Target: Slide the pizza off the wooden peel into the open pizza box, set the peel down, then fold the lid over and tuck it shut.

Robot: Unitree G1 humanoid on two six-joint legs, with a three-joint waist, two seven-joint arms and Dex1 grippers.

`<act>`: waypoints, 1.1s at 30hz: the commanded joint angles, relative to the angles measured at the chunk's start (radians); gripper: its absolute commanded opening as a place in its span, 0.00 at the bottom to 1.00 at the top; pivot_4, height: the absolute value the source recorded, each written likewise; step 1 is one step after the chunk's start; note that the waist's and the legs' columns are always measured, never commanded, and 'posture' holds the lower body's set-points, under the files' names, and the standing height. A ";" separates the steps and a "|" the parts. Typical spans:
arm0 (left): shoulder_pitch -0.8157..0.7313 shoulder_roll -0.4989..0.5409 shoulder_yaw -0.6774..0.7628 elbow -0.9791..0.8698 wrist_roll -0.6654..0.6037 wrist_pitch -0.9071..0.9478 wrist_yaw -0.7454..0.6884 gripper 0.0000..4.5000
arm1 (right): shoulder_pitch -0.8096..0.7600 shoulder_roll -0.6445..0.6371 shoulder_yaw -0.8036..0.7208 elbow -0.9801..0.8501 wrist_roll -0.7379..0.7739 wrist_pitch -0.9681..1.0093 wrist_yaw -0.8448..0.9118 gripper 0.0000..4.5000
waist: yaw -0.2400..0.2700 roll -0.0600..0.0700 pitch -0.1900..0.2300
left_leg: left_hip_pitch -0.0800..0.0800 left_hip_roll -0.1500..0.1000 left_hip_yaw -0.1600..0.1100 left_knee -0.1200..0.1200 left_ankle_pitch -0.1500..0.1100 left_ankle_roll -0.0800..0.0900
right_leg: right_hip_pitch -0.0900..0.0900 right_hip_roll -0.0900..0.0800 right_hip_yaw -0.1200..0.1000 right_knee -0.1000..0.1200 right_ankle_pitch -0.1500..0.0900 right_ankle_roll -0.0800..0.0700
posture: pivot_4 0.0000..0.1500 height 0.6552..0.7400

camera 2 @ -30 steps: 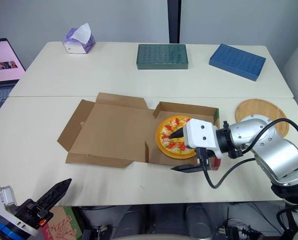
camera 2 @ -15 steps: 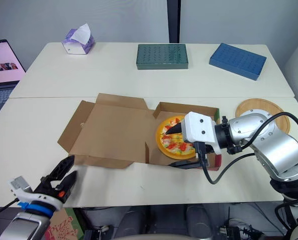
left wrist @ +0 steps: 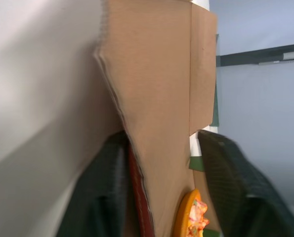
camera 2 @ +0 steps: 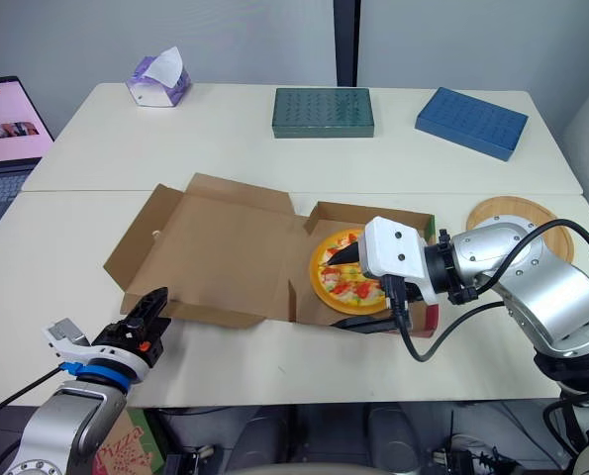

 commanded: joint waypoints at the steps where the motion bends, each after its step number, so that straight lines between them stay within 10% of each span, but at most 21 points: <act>1: -0.017 0.008 -0.023 -0.065 -0.001 -0.032 0.029 0.17 | -0.020 -0.006 -0.036 -0.038 0.019 0.001 -0.010 1.00 | 0.001 0.000 0.000 | 0.000 0.000 0.000 0.000 0.000 0.000 | 0.000 0.000 0.000 0.000 0.000 0.000 | 1.00 1.00; 4: -0.020 0.021 -0.036 -0.088 0.004 -0.043 0.045 0.01 | -0.020 -0.004 -0.037 -0.037 0.021 0.001 -0.022 1.00 | 0.004 0.000 0.000 | 0.000 0.000 0.000 0.000 0.000 0.000 | 0.000 0.000 0.000 0.000 0.000 0.000 | 1.00 1.00; 16: -0.126 0.344 0.031 -0.035 0.073 0.061 -0.195 0.01 | -0.052 0.062 -0.039 0.098 -0.100 -0.021 -0.216 1.00 | 0.014 -0.001 0.000 | 0.000 0.000 0.000 0.000 0.000 0.000 | 0.000 0.001 -0.001 0.000 0.000 0.000 | 1.00 1.00; 30: -0.209 0.543 0.077 0.266 0.365 0.195 -0.765 0.00 | -0.354 0.132 0.200 1.052 -0.676 -0.558 -0.334 0.01 | -0.009 0.000 0.001 | -0.001 0.000 0.001 -0.004 0.000 0.000 | -0.003 0.001 -0.001 -0.001 0.000 -0.001 | 1.00 1.00; 33: -0.233 0.564 0.074 0.316 0.426 0.211 -0.854 0.00 | -0.391 0.144 0.231 1.189 -0.721 -0.675 -0.267 0.01 | -0.010 0.000 0.001 | -0.001 0.000 0.001 -0.004 0.000 0.000 | -0.003 0.001 -0.001 -0.001 0.000 -0.001 | 1.00 1.00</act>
